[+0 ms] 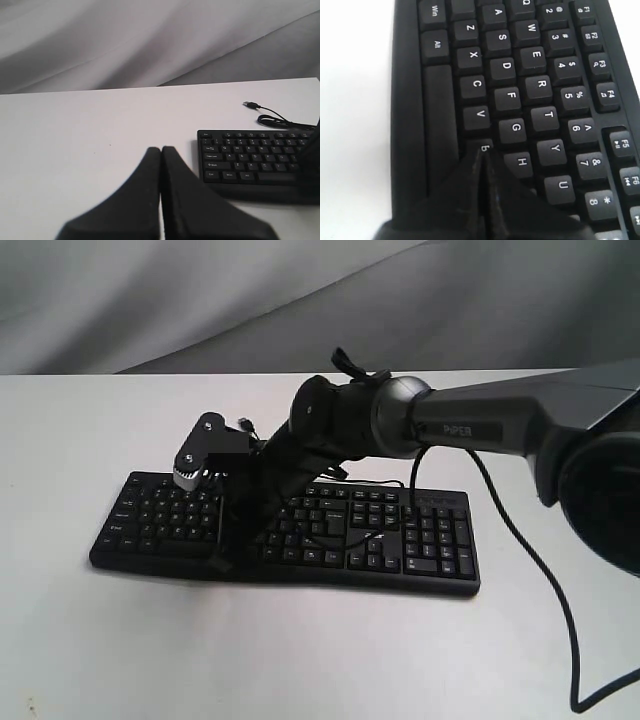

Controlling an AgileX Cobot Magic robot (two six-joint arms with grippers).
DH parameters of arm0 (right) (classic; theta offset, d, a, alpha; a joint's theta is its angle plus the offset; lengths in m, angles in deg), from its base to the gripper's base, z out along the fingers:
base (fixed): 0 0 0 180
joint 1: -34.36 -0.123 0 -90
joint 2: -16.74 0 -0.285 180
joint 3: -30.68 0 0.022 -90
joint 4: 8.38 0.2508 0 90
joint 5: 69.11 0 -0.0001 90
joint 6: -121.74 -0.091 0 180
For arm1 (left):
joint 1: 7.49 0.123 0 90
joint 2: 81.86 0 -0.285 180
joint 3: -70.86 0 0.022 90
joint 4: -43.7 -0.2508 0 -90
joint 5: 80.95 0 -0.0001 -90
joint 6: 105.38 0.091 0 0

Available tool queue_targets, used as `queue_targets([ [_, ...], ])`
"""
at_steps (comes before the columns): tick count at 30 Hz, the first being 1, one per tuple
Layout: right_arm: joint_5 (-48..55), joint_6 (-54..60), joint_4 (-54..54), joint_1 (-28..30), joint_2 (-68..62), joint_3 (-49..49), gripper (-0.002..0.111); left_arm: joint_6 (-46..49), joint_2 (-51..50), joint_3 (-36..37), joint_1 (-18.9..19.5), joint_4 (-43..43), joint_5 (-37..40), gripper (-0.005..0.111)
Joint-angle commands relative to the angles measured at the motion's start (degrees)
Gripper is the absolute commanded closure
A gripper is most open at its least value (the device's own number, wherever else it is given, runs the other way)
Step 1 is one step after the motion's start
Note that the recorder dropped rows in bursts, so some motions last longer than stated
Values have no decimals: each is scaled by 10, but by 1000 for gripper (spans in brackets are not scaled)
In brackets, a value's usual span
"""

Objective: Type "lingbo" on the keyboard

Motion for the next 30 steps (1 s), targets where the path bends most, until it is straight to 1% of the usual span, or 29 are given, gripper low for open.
queue_targets([
  [1,-4,3,-8,1,-2,0,108,-1,2,3,1,2,-4,106],
  [7,0,3,-8,5,-12,0,108,-1,2,3,1,2,-4,106],
  [14,-18,4,-10,3,16,-3,108,-1,2,3,1,2,-4,106],
  [22,30,-3,1,0,-36,-102,108,-1,2,3,1,2,-4,106],
  [25,43,-9,2,0,-54,-122,108,-1,2,3,1,2,-4,106],
  [30,47,-11,2,0,-60,-125,108,-1,2,3,1,2,-4,106],
])
